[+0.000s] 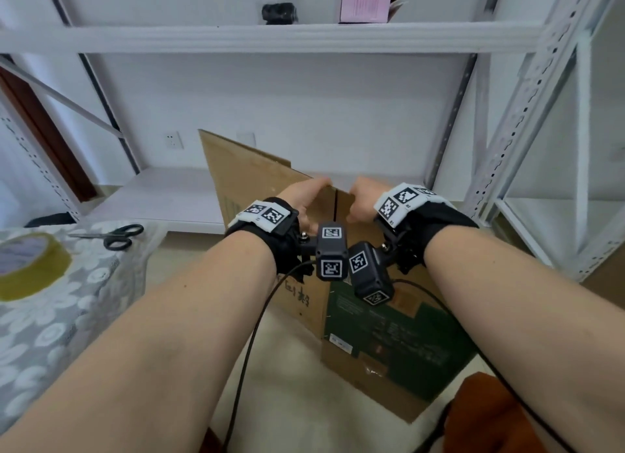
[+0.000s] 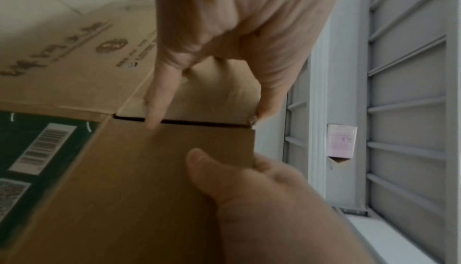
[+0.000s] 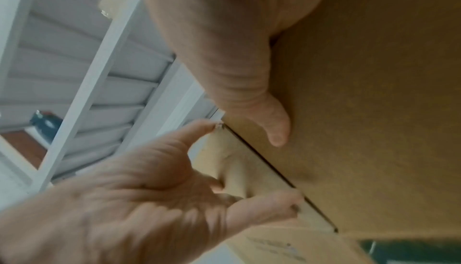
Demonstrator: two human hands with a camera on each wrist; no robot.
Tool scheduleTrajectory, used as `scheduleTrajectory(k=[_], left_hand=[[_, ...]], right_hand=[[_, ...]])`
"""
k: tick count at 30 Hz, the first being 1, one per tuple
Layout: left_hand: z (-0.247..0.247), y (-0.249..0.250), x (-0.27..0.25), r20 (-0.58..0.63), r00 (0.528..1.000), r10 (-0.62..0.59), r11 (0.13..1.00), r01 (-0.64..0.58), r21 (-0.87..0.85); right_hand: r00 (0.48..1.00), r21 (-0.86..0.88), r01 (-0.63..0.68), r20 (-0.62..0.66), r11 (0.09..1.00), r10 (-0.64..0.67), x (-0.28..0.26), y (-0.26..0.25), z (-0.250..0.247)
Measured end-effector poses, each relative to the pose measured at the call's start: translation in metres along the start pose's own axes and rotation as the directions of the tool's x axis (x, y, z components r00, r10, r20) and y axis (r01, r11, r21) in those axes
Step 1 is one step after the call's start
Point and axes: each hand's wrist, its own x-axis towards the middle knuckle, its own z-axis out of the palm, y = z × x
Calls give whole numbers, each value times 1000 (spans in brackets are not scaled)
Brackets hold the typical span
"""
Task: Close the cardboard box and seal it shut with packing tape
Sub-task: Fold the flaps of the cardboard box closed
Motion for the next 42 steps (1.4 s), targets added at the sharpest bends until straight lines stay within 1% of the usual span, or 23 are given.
scheduleTrajectory(k=[2, 4, 6, 8, 10, 12, 14, 15, 18, 19, 21, 23, 25, 28, 30, 32, 34, 35, 36, 38, 40, 42], left_hand=[[2, -9, -3, 31, 999, -33, 997, 31, 73], [3, -16, -4, 107, 992, -73, 997, 68, 49], [0, -20, -2, 144, 985, -92, 996, 88, 29], [-2, -22, 0, 147, 985, -89, 995, 82, 49], [-4, -22, -3, 158, 984, -77, 995, 65, 80], [-9, -22, -5, 187, 979, -75, 993, 57, 98], [-14, -20, -8, 205, 974, -91, 994, 75, 84], [-16, -20, -10, 213, 972, -103, 993, 87, 82], [-20, -18, -19, 223, 966, -132, 990, 118, 75], [-21, -17, -21, 220, 966, -138, 989, 123, 83], [-22, -16, -25, 215, 964, -158, 984, 136, 114], [-23, -16, -27, 208, 964, -168, 979, 139, 146], [-23, -16, -25, 189, 969, -157, 976, 124, 178], [-24, -19, -21, 169, 975, -144, 968, 103, 230], [-25, -22, -17, 142, 981, -129, 963, 90, 253], [-27, -24, -12, 142, 982, -128, 964, 90, 251], [-30, -25, -10, 146, 978, -151, 961, 111, 253], [-31, -25, -8, 140, 977, -163, 958, 122, 260], [-32, -24, -7, 121, 978, -168, 954, 131, 271], [-32, -22, -9, 71, 985, -159, 943, 130, 308], [-31, -21, -11, 40, 990, -134, 939, 114, 326], [-30, -20, -15, 28, 993, -111, 938, 95, 335]], right_hand=[[1000, -13, -22, 3, 1000, 22, 2, -2, 7], [1000, -24, -23, 15, 999, 24, -1, -5, 8], [999, -48, -6, 50, 999, 8, -3, -8, 5], [996, -101, -2, 94, 995, 12, -4, -11, 0], [990, -192, 17, 140, 981, 10, -8, -16, -4], [987, -224, 30, 159, 974, 6, -11, -22, -7], [985, -262, 51, 173, 964, -5, -17, -26, -11], [980, -242, 68, 198, 968, -19, -15, -24, -12], [937, 11, 37, 349, 999, -39, -13, -22, -18], [925, 42, 34, 378, 999, -47, -15, -25, -20], [923, 24, 37, 383, 999, -43, -14, -26, -21], [927, -70, 43, 375, 997, -13, -18, -32, -21], [914, -57, 27, 406, 998, -2, -20, -34, -21], [894, 52, -23, 448, 998, -2, -23, -33, -22], [862, 167, -56, 505, 984, -36, -25, -31, -23], [825, 263, -98, 561, 960, -70, -27, -30, -22], [805, 310, -159, 590, 937, -59, -26, -28, -21], [810, 307, -169, 584, 937, -46, -26, -28, -21], [826, 278, -155, 562, 948, -30, -24, -28, -21], [875, 123, -42, 483, 991, -23, -23, -28, -20], [914, -22, 68, 403, 997, -53, -24, -28, -20], [931, -64, 97, 358, 993, -67, -22, -25, -19]])
